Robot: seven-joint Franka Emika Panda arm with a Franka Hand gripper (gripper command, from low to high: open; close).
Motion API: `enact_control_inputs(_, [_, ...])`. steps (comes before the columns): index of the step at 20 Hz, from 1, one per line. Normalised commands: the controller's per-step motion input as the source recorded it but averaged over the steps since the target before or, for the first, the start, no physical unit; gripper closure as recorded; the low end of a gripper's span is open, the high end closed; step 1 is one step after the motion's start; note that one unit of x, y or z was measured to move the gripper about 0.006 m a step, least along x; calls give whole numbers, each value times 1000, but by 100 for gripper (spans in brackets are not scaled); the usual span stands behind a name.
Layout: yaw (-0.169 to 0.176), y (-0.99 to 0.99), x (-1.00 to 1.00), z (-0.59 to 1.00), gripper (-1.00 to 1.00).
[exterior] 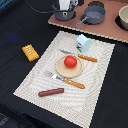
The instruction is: Interact with the objects in diverse but meaningful ways.
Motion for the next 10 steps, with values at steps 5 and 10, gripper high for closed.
enact_control_inputs(5, [0, 39, -175, -243, 100])
enact_control_inputs(10, [0, 75, -82, -186, 100])
